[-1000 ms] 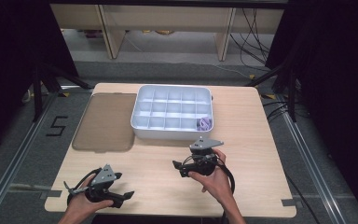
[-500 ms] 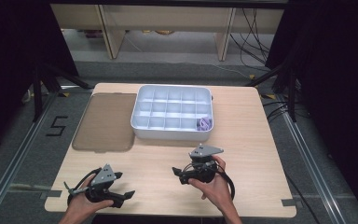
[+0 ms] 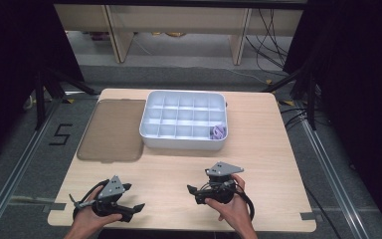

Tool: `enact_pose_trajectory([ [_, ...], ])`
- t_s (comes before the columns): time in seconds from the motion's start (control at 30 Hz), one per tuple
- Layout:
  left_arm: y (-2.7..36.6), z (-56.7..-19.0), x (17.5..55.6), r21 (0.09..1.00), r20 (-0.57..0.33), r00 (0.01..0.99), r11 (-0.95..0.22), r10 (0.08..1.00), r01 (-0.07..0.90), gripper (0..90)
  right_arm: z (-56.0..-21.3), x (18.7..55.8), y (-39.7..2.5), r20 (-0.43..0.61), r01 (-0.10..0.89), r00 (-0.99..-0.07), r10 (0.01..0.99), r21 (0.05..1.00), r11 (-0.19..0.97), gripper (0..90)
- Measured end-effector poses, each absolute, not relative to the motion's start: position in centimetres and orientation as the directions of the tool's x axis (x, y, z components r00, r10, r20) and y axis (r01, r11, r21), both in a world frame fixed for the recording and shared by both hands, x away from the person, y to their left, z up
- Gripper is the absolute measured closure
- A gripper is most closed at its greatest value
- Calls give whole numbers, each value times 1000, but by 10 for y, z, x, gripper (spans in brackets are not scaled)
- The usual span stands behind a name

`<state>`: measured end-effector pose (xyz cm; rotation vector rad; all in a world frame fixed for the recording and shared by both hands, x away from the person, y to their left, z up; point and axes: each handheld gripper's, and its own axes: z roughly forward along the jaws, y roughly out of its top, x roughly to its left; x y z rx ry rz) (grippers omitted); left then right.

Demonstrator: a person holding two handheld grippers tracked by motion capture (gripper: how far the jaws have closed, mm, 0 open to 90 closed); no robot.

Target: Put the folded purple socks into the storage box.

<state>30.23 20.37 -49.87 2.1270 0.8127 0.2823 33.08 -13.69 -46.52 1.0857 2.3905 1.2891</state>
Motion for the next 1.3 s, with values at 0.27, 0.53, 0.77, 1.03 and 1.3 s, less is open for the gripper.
enact_pose_trajectory([
  [0.27, 204, -498, 301, 763, -49, 780, -481, 623, 432, 161, -476, 324, -136, 135, 502, -711, 690, 784, 364, 166],
  [0.53, 201, -498, 300, 767, -45, 797, -491, 603, 414, 161, -481, 316, -136, 134, 496, -720, 681, 785, 370, 165],
  [0.77, 197, -499, 297, 769, -73, 796, -474, 601, 429, 161, -486, 310, -138, 148, 496, -728, 669, 789, 364, 165],
  [1.03, 194, -500, 296, 763, -51, 806, -498, 590, 413, 161, -488, 304, -138, 116, 488, -726, 678, 782, 388, 165],
  [1.3, 187, -502, 290, 770, -79, 811, -481, 580, 419, 161, -491, 298, -137, 105, 485, -744, 660, 764, 425, 164],
])
